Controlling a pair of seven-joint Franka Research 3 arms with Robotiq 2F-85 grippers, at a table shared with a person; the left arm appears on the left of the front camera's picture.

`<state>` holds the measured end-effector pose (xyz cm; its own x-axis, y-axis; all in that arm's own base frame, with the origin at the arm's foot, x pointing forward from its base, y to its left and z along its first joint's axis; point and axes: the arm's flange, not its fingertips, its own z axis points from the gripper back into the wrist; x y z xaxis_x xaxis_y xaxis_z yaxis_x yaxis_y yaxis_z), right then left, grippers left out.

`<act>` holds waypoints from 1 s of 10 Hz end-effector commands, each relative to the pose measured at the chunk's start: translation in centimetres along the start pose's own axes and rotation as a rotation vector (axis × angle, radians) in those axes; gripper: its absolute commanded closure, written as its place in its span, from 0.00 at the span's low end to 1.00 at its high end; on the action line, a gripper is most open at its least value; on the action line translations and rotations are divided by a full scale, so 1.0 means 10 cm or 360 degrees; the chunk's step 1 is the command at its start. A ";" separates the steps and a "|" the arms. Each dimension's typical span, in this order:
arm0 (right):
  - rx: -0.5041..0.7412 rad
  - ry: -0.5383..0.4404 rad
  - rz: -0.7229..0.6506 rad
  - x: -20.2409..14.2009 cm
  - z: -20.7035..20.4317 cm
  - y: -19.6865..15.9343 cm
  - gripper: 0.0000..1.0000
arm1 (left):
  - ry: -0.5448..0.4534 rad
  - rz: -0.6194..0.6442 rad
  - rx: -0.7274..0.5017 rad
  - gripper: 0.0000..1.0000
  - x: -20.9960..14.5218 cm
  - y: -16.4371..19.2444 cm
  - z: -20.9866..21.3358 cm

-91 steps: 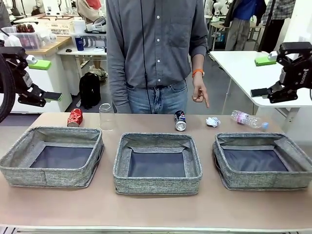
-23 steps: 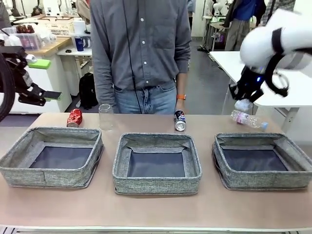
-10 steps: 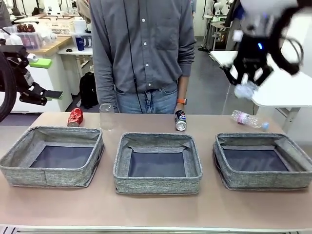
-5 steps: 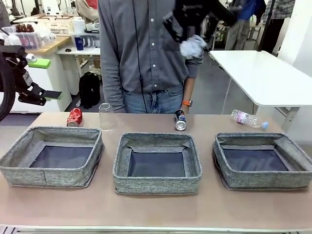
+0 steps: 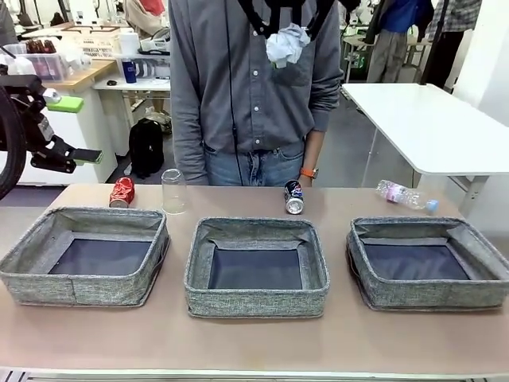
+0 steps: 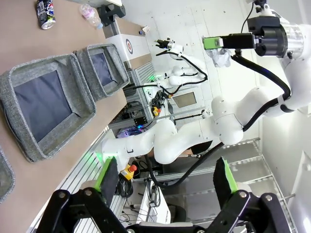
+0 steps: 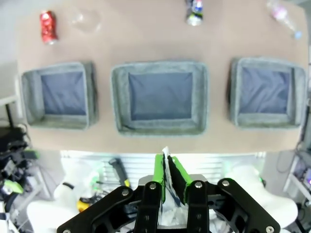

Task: Sort the waste into the appropriate baskets.
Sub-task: Pick up the waste item pointed out by the person.

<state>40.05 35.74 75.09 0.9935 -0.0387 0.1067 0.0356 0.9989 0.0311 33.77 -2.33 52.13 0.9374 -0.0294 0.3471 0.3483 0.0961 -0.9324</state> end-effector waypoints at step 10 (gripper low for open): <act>0.0005 -0.0007 0.0013 -0.05 0.03 0.03 0.92 | -0.0010 -0.0033 -0.0029 0.00 0.00 -0.01 -0.02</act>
<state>39.61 36.06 75.24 0.9934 -0.0289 0.1109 0.0257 0.9992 0.0301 33.77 -2.33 52.13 0.9373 -0.0294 0.3473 0.3485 0.0961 -0.9324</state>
